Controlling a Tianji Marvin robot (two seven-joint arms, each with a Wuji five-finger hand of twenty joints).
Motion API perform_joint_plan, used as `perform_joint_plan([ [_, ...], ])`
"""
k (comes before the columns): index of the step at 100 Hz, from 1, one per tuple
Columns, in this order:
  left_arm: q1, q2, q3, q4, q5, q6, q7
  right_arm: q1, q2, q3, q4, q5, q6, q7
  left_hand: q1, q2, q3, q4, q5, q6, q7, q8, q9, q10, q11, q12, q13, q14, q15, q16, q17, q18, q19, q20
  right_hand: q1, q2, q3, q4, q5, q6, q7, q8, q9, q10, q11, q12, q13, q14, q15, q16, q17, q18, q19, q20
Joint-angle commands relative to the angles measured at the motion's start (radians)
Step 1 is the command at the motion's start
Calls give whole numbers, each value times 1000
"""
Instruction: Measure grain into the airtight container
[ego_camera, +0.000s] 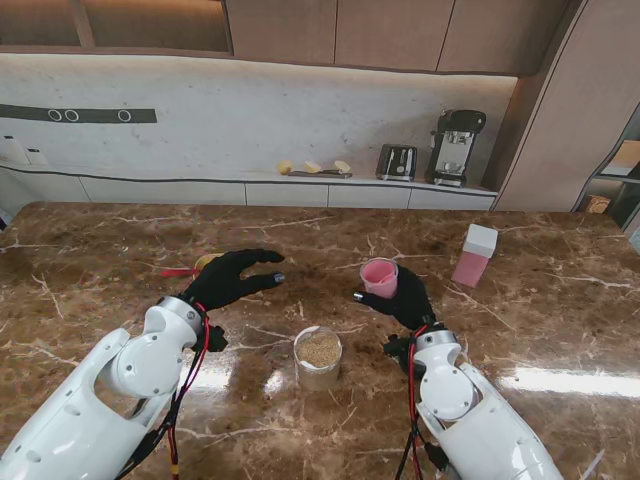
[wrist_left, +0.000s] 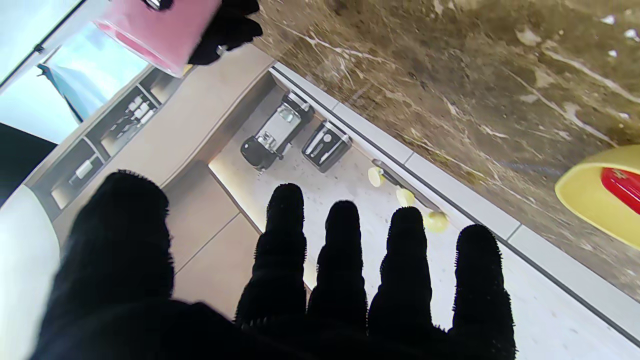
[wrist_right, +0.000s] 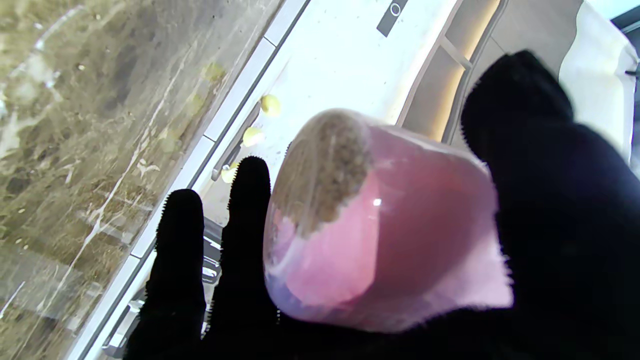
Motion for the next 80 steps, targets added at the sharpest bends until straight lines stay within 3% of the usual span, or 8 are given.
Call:
perform_joint_plan([
  [1, 11, -7, 14, 8, -5, -13, 1, 4, -4, 12, -19, 61, 10, 29, 2, 40, -36, 13, 24, 8, 11, 13, -36, -3, -24, -16, -32, -48, -40, -14, -34, 22, -36, -16, 46, 145, 196, -6, 38, -148, 29, -7, -23, -33, -11, 3, -27, -34, -11, -29, -13, -36, -24, -15],
  [25, 23, -6, 25, 20, -22, -61, -2, 3, -12, 41, -49, 170, 74, 58, 4, 45, -41, 12, 27, 7, 8, 17, -41, -7, -29, -18, -42, -56, -45, -19, -42, 44, -56, -22, 126, 49, 173, -12, 34, -144, 3, 7, -65, -41, -12, 1, -59, -41, -26, -35, -58, -46, -100, -17],
  [28, 26, -5, 24, 20, -22, -66, -2, 2, -13, 44, -51, 180, 81, 60, 5, 45, -42, 12, 28, 9, 8, 17, -42, -9, -30, -18, -42, -56, -45, -20, -40, 45, -55, -20, 136, 39, 170, -11, 43, -143, -37, 47, -70, -42, -7, -2, -60, -42, -31, -39, -56, -45, -131, 1],
  [41, 40, -4, 20, 17, -16, -90, 2, 0, -13, 52, -58, 216, 109, 81, 4, 48, -44, 12, 30, 8, 8, 20, -43, -8, -31, -18, -45, -57, -46, -21, -43, 49, -56, -16, 159, -13, 192, -6, 53, -131, -87, 85, -92, -46, -14, -7, -75, -47, -42, -43, -76, -52, -162, 20],
  [48, 50, -3, 16, 16, -17, -99, 3, 3, -13, 52, -57, 230, 124, 92, 4, 48, -44, 12, 32, 9, 9, 21, -42, -9, -31, -18, -43, -60, -45, -21, -42, 50, -56, -14, 160, -32, 226, 33, 52, -114, -180, 169, -113, -50, -19, -12, -78, -48, -48, -45, -81, -53, -191, 45],
  [68, 73, -5, 6, 15, -30, -111, 11, 22, -18, 44, -42, 259, 167, 104, 6, 50, -45, 12, 36, 8, 11, 24, -43, -6, -31, -19, -45, -59, -46, -23, -40, 56, -56, -7, 169, -51, 239, 51, 51, -117, -182, 192, -126, -51, -19, -12, -79, -50, -52, -47, -103, -56, -210, 44],
  [80, 82, -3, -3, 16, -38, -115, 3, 35, -23, 35, -26, 270, 180, 103, 8, 52, -45, 12, 36, 6, 11, 25, -45, -2, -32, -19, -44, -59, -46, -23, -32, 68, -47, 2, 169, -19, 196, -11, 60, -160, -137, 215, -113, -50, -10, -12, -70, -57, -51, -45, -120, -61, -228, 51],
])
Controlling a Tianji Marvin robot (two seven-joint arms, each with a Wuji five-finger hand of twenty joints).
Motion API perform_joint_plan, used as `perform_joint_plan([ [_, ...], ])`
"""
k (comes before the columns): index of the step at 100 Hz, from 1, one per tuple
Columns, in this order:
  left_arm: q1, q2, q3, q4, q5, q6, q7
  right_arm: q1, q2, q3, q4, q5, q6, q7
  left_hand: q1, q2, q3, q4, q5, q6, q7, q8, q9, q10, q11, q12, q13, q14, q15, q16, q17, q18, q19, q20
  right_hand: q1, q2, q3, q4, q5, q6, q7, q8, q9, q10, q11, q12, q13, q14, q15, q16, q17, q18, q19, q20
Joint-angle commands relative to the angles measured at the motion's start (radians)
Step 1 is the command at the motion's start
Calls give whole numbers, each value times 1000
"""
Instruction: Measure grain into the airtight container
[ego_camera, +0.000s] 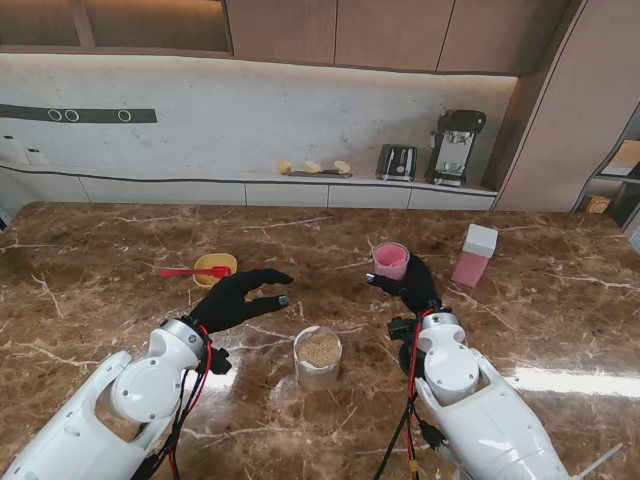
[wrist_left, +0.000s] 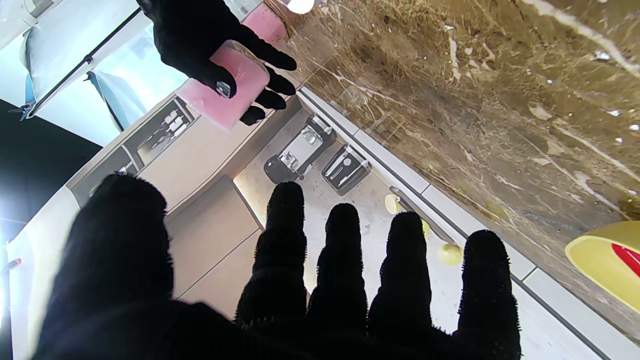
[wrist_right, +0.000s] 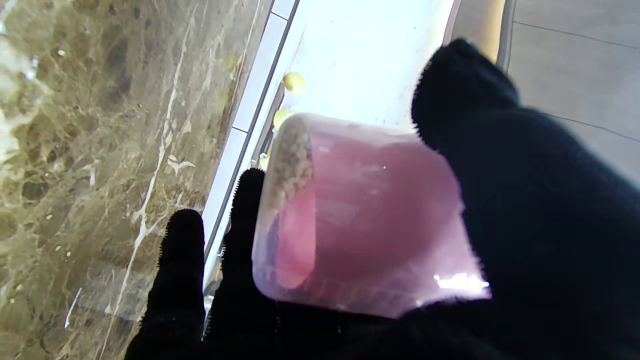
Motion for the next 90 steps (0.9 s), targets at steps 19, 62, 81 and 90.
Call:
perform_joint_plan([
  [19, 24, 2, -8, 2, -5, -4, -9, 25, -19, -17, 49, 24, 22, 9, 11, 43, -27, 12, 27, 4, 12, 12, -42, 0, -22, -10, -41, -54, -24, -12, -9, 25, -10, 25, 68, 90, 8, -39, 87, -169, 119, -38, -7, -46, -2, -13, -51, -61, -49, -44, -169, -107, -137, 6],
  [62, 32, 4, -14, 6, -5, -15, -18, 108, -38, -54, 171, 12, 83, 8, 13, 59, -27, 11, 25, 7, 9, 13, -50, -1, -26, -12, -54, -59, -29, -14, -28, 16, -44, 27, 30, 137, -17, -29, 68, -188, 116, -97, -167, -47, -50, -39, -347, -132, -107, -98, -183, -238, -400, -133],
  [81, 47, 7, -29, 0, -1, -15, -24, 144, -46, -79, 226, -10, 108, 9, 16, 64, -27, 9, 23, 7, 7, 13, -53, 0, -29, -13, -55, -61, -30, -16, -25, 21, -45, 34, 1, 177, -54, -18, 58, -225, 169, -141, -264, -57, -68, -58, -452, -160, -110, -98, -145, -253, -503, -237],
  [90, 51, 7, -35, 0, -1, -17, -23, 159, -52, -89, 251, -14, 111, 3, 17, 65, -28, 9, 24, 3, 7, 14, -52, -2, -28, -13, -53, -60, -29, -16, -21, 24, -43, 38, -4, 183, -53, -15, 45, -228, 150, -141, -312, -62, -77, -70, -486, -175, -132, -111, -124, -257, -555, -289],
])
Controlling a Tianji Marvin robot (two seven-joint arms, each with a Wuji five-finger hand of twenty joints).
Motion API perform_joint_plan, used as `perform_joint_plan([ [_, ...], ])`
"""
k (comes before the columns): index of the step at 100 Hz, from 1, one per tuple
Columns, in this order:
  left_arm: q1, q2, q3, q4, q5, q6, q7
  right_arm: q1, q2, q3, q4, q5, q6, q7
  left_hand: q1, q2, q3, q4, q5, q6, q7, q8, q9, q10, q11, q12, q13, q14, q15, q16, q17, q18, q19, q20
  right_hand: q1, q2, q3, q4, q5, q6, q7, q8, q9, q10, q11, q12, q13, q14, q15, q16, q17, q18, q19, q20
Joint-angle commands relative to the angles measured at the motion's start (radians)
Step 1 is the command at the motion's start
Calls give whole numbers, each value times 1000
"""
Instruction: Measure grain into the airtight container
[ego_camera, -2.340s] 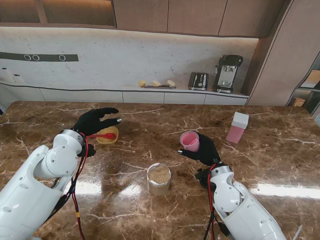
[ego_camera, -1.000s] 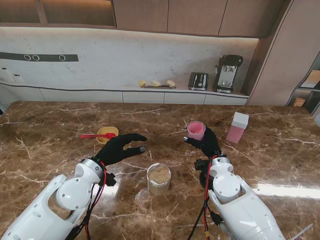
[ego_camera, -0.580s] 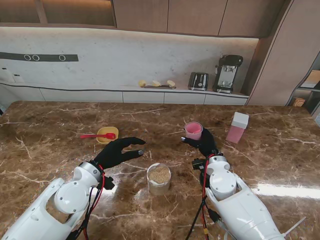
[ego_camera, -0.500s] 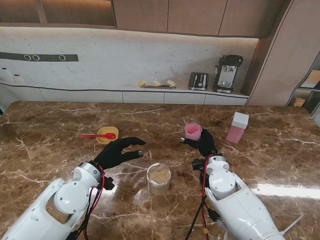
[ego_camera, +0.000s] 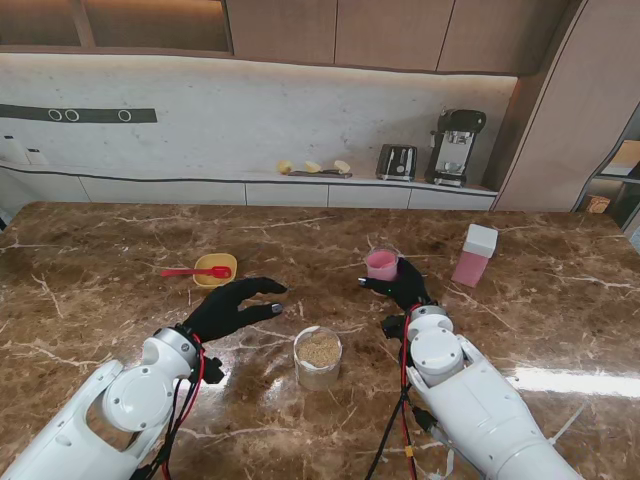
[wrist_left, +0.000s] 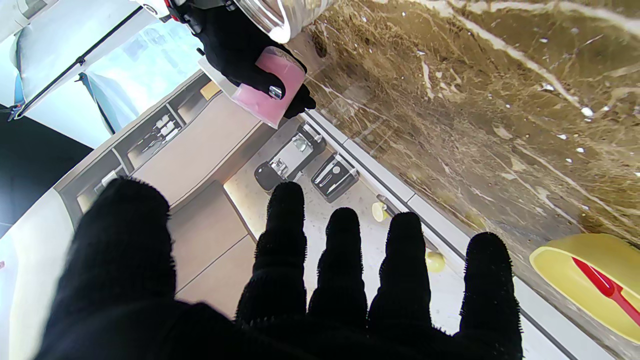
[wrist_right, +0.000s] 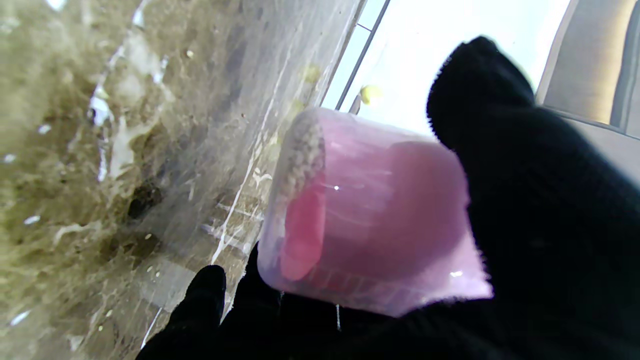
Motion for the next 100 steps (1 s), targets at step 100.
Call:
perform_joint_plan([
  [100, 34, 1, -10, 4, 5, -22, 17, 79, -47, -69, 164, -53, 45, -40, 34, 85, -31, -1, 23, 11, 1, 12, -25, 1, -22, -14, -53, -57, -32, -18, -19, 29, -46, 40, -162, 307, 21, 86, -40, -152, -134, 29, -282, -85, -44, -53, -71, -96, -192, -72, 42, -65, -112, -148],
])
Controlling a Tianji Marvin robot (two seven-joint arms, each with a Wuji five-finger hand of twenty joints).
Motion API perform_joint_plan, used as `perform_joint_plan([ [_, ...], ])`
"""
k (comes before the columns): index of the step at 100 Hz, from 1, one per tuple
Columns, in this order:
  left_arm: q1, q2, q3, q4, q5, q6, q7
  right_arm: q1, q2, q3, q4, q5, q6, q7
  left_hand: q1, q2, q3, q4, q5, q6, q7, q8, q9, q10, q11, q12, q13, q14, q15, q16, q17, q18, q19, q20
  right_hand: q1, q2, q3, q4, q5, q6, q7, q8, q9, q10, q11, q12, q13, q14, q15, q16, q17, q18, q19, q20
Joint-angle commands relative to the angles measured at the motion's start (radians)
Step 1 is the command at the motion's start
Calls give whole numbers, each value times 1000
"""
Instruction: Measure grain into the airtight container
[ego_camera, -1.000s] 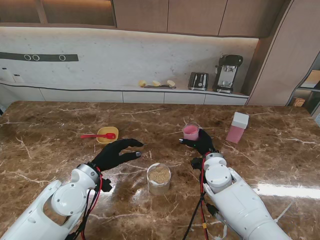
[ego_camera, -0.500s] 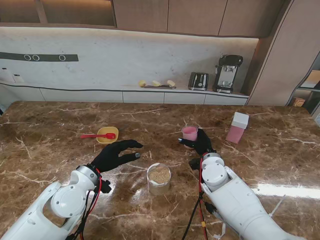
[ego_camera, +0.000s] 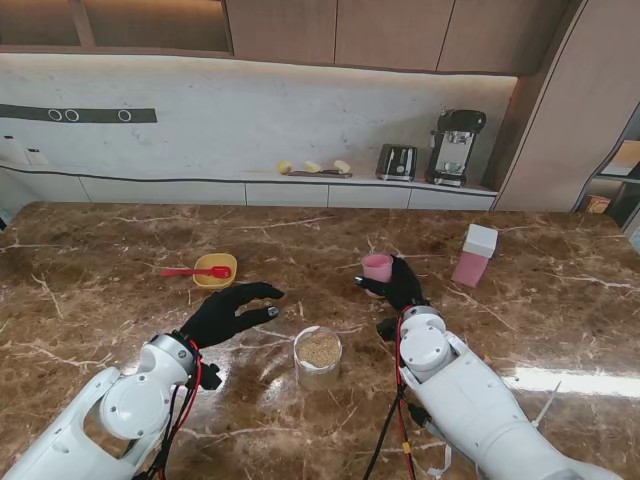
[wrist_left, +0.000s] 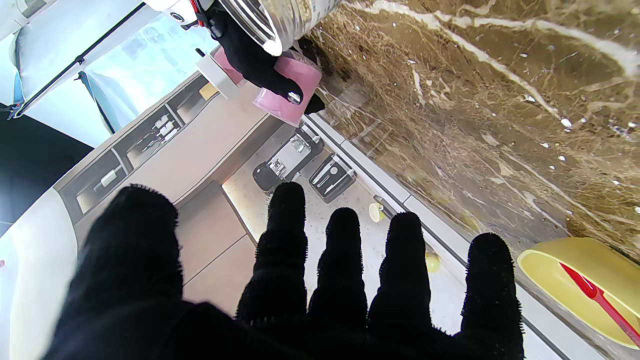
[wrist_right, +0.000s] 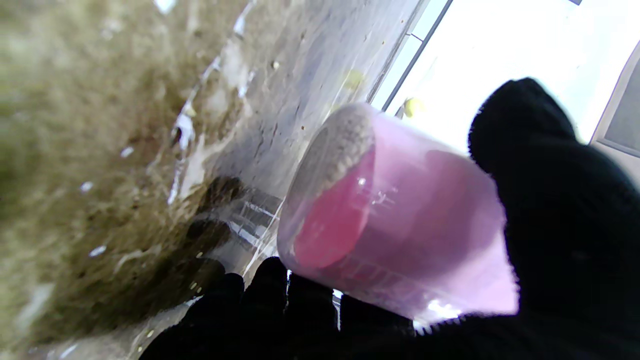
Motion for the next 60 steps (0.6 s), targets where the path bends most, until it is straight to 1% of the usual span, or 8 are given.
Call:
perform_joint_plan([
  [1, 9, -1, 0, 0, 0, 0, 3, -2, -10, -1, 13, 5, 10, 9, 20, 34, -22, -1, 23, 2, 1, 12, -25, 1, -22, -12, -53, -57, -31, -17, -19, 18, -22, 11, -4, 158, 60, 56, 33, -143, -8, 17, -32, -53, -15, -16, -20, -44, -19, -29, 14, 71, -6, -30],
  [8, 10, -1, -1, 0, -1, -1, 4, 0, -12, -4, 15, 6, 12, 7, 21, 35, -23, -2, 23, 1, 0, 12, -28, 0, -23, -13, -54, -58, -32, -18, -19, 18, -23, 12, -4, 161, 60, 63, 26, -145, -15, 19, -43, -56, -18, -17, -19, -46, -21, -34, 14, 71, -5, -31],
  [12, 11, -1, -1, 0, -1, -1, 3, 2, -13, -7, 19, 5, 14, 6, 21, 35, -23, -2, 24, 2, 1, 12, -27, 0, -23, -13, -53, -58, -32, -18, -19, 18, -23, 13, -12, 164, 66, 92, 21, -142, -37, 26, -51, -56, -17, -19, -18, -45, -24, -48, 14, 70, -5, -36],
  [15, 11, 0, -2, 0, -1, -1, 3, 4, -15, -9, 23, 4, 14, 5, 22, 36, -23, -2, 23, 0, 0, 12, -28, 0, -23, -13, -54, -57, -32, -18, -19, 18, -24, 13, -14, 166, 69, 101, 18, -142, -45, 29, -53, -56, -16, -19, -18, -46, -24, -52, 15, 71, -5, -38],
  [25, 15, -1, -4, 0, -2, -2, 3, 12, -21, -16, 41, 7, 12, 0, 24, 35, -24, -2, 24, 4, 1, 12, -28, 2, -24, -13, -54, -58, -32, -18, -18, 18, -24, 14, -3, 155, 72, 104, 20, -144, -49, 34, -55, -55, -15, -19, -18, -45, -22, -54, 15, 71, -4, -39],
  [44, 22, 0, -9, -1, 1, -9, 6, 26, -38, -23, 85, 10, 3, -20, 25, 37, -26, -4, 23, 1, 0, 12, -28, -1, -24, -13, -52, -58, -32, -19, -13, 22, -20, 19, 48, 98, 93, 106, 18, -137, -51, 47, -57, -52, -6, -17, -19, -41, -16, -51, 14, 73, -1, -36],
  [53, 25, 0, -11, -1, 2, -10, 6, 26, -40, -24, 91, 6, 6, -29, 27, 38, -26, -5, 23, 0, 0, 12, -28, 0, -24, -14, -52, -58, -32, -19, -13, 24, -19, 21, 64, 73, 101, 101, -6, -101, -55, 56, -64, -47, -1, -17, -20, -37, -14, -47, 14, 75, 1, -33],
  [60, 27, 1, -13, -1, 3, -11, 4, 25, -41, -24, 92, 1, 11, -35, 28, 38, -26, -5, 23, -1, -1, 12, -27, -2, -24, -14, -50, -59, -31, -19, -12, 24, -18, 22, 66, 66, 106, 99, -32, -73, -61, 64, -75, -42, 2, -16, -21, -36, -15, -46, 13, 76, 2, -29],
])
